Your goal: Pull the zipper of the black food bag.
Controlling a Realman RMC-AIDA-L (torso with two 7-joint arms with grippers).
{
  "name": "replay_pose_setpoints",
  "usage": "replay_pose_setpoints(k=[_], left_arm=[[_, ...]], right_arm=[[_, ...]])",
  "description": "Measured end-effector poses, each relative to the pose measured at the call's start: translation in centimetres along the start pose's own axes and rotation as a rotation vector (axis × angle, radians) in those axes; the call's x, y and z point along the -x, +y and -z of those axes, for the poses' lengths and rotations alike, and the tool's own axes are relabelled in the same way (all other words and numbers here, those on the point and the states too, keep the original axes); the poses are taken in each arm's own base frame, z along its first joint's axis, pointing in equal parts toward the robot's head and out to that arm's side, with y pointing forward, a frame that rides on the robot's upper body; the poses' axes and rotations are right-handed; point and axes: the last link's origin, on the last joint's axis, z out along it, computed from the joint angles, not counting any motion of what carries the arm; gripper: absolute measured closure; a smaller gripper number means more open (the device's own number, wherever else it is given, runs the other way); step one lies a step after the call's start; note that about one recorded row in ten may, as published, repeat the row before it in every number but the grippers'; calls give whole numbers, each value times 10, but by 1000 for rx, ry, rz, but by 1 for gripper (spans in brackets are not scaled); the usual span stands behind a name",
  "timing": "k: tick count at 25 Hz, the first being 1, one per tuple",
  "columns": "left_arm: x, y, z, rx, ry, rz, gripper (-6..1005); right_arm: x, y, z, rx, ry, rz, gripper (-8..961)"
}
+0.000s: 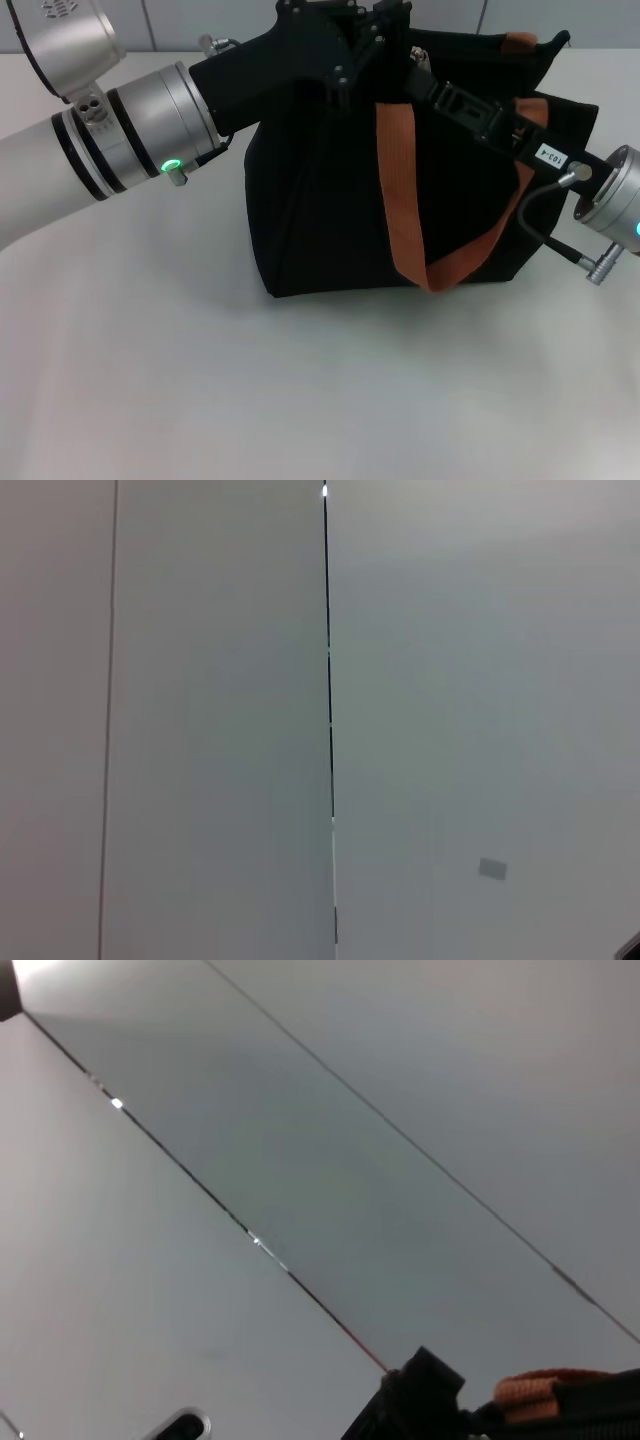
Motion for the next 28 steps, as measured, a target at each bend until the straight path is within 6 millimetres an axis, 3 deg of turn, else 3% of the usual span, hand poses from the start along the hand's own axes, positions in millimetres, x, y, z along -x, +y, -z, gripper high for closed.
replay_pose_setpoints(k=[3, 28], left_arm=[[1, -1, 0, -5, -3, -6, 969], [0, -6, 6, -52, 13, -18, 966]], right_arm=[[0, 2, 2, 9, -6, 27, 955], [6, -11, 25, -98, -69, 22, 956]])
